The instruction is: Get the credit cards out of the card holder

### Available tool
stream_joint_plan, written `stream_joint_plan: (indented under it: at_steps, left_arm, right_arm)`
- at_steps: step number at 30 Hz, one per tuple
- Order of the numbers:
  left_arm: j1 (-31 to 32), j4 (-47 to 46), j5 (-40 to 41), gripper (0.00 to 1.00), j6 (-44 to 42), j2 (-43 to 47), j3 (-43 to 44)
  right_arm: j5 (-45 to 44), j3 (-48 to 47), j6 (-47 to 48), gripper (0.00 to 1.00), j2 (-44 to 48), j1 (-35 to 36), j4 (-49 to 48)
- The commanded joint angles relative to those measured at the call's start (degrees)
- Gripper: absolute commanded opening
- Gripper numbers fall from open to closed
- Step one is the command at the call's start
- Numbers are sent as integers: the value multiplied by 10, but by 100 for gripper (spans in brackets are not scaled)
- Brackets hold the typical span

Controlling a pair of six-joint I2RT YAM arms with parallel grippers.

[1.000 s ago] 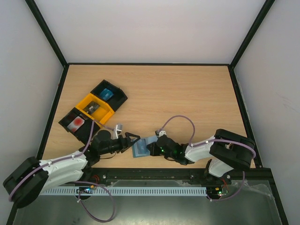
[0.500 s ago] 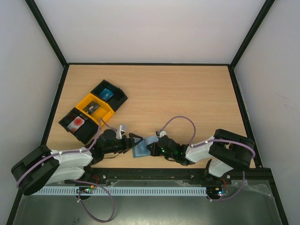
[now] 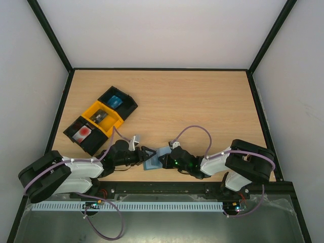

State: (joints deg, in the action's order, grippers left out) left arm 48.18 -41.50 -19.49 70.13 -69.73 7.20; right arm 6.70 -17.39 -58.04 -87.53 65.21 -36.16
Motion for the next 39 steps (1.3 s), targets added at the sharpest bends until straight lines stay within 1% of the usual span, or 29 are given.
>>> stream_joint_plan:
  at_steps: [1,7,8,11,12,15,19,22,26,30,33,39]
  left_arm:
    - [12,-16,8,49,-2,-7,9]
    - [15,12,24,28,2,-8,9]
    - [14,17,25,24,2,-8,10]
    - [14,34,28,4,-7,-6,11]
    - [15,40,30,3,-11,-5,11]
    - [15,59,29,3,-25,0,12]
    - [15,126,31,3,-57,13,34]
    - [13,155,29,3,-80,29,40]
    - [6,181,24,3,-92,41,40]
    - [4,186,11,3,-95,41,36]
    - [3,199,10,3,-97,46,34]
    - [-2,226,16,3,-101,66,37]
  right_arm:
    - [10,14,0,2,-14,2,42]
    - [9,15,-3,2,-6,1,38]
    - [9,15,-2,2,-5,1,39]
    - [10,14,-2,3,2,2,44]
    - [11,13,-2,3,5,1,51]
    - [11,4,-6,7,30,2,88]
    - [-5,0,-3,16,97,1,143]
    - [-33,-7,13,24,152,1,196]
    - [-85,-14,31,30,211,-2,280]
    - [-114,-4,36,31,246,-11,316]
    - [-123,11,32,32,263,-15,323]
    - [-77,27,34,31,266,-16,288]
